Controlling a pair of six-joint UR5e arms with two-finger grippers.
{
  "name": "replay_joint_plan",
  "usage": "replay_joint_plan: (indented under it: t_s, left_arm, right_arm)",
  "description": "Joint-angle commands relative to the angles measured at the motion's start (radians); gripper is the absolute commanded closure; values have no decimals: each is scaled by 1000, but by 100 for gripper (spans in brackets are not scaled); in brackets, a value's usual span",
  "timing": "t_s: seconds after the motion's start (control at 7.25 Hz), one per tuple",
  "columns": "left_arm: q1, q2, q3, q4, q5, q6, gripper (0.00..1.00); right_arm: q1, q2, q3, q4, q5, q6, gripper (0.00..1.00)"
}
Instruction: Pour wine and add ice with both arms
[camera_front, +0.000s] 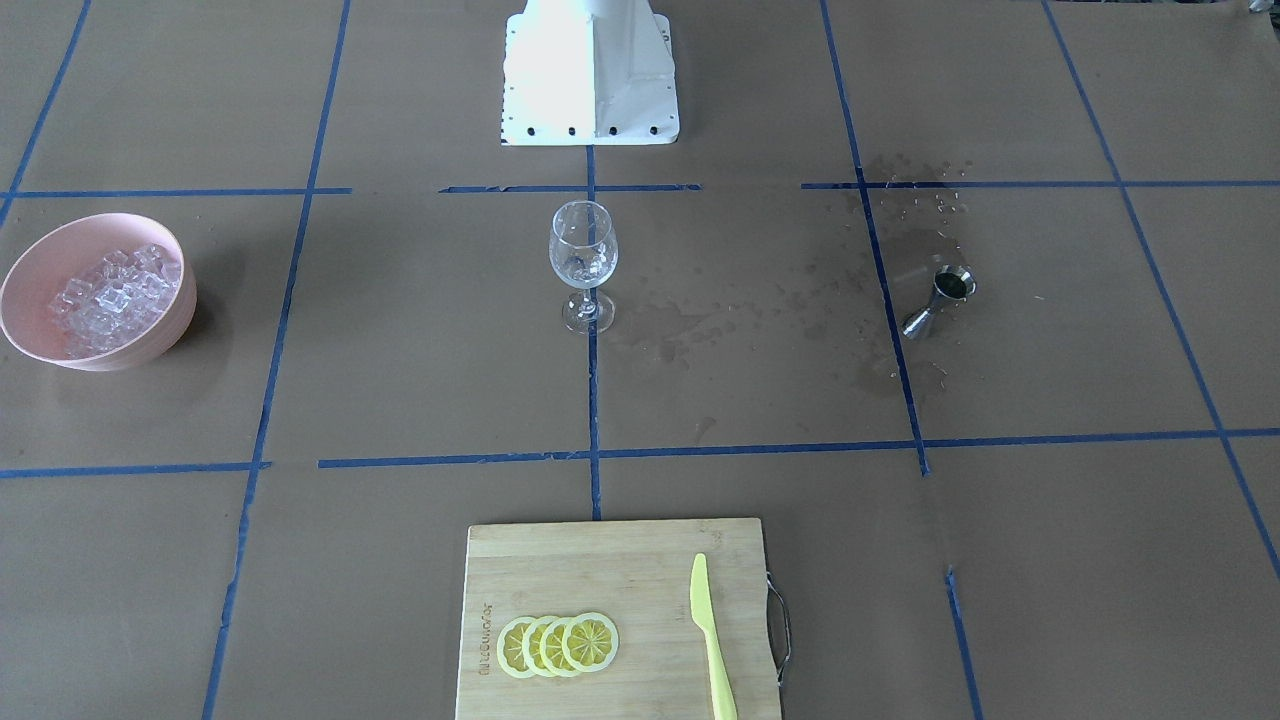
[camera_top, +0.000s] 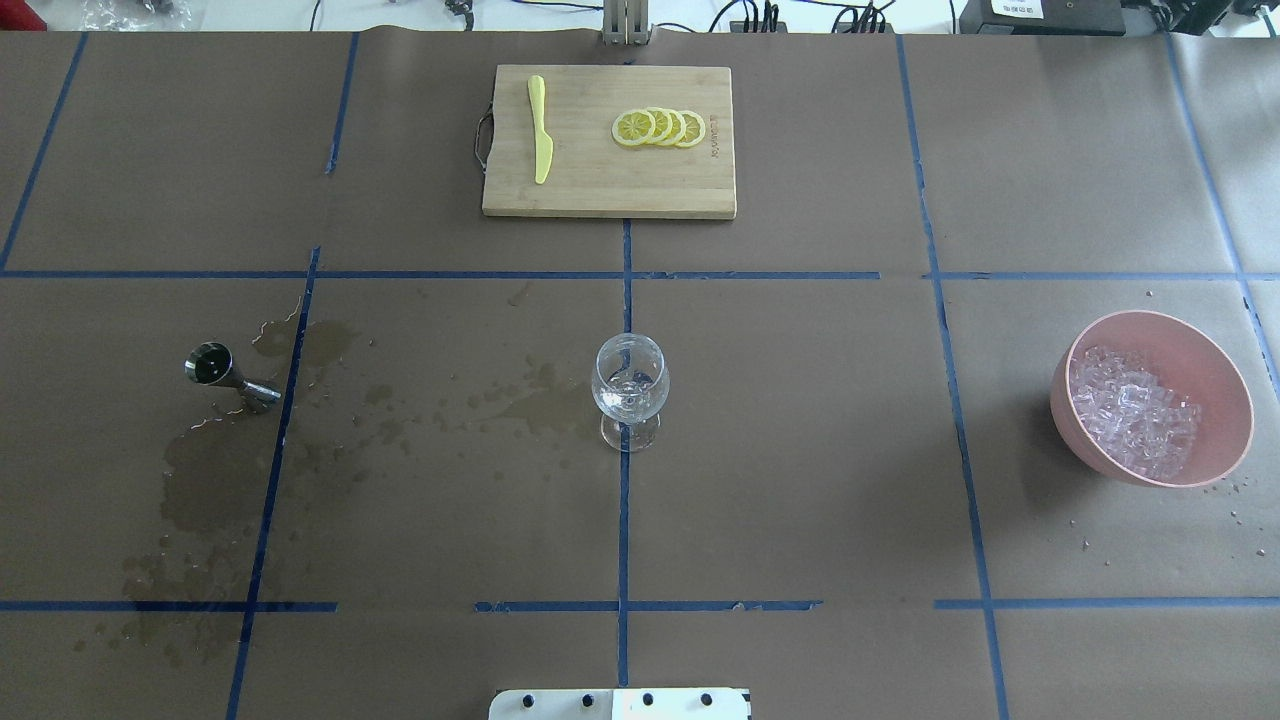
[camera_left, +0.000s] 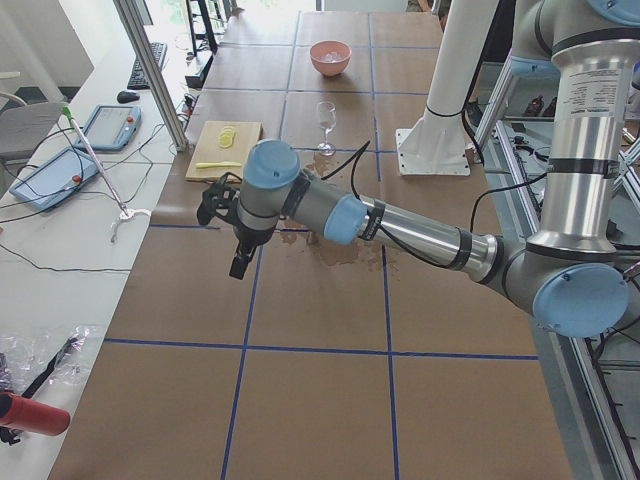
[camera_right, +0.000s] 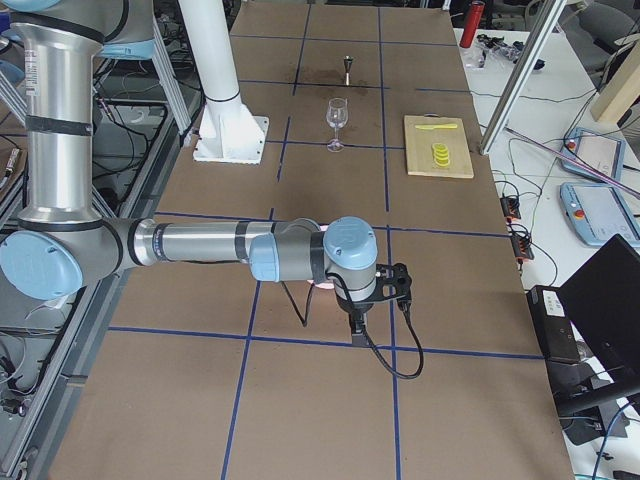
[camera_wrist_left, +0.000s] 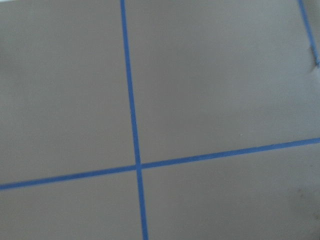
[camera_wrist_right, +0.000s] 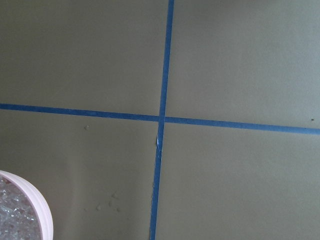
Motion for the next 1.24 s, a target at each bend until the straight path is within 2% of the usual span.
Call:
replay_joint_plan:
  t_s: [0.0,0.14,0.55,0.83,0.97,1.1]
  left_arm:
    - [80,-16,-157,-76,13,-215,0]
    - [178,6,-206,-139,50,-381,2]
    - [567,272,-280,-597,441,-798,2]
    - [784,413,-357,-653,705,-926,2]
    - [903,482,-363,-717,856,-982,2]
    - [1062,519,-363,-727,1047,-1083,2]
  right_arm:
    - [-4,22,13,3,26,0,0]
    - [-12,19,1,3,47,-3,0]
    - [-44,23,19,6,59,0,0]
    - [-46,25,44,0,85,1,0]
    - [-46,19,54,0,95,1,0]
    - [-46,19,61,0,96,1,0]
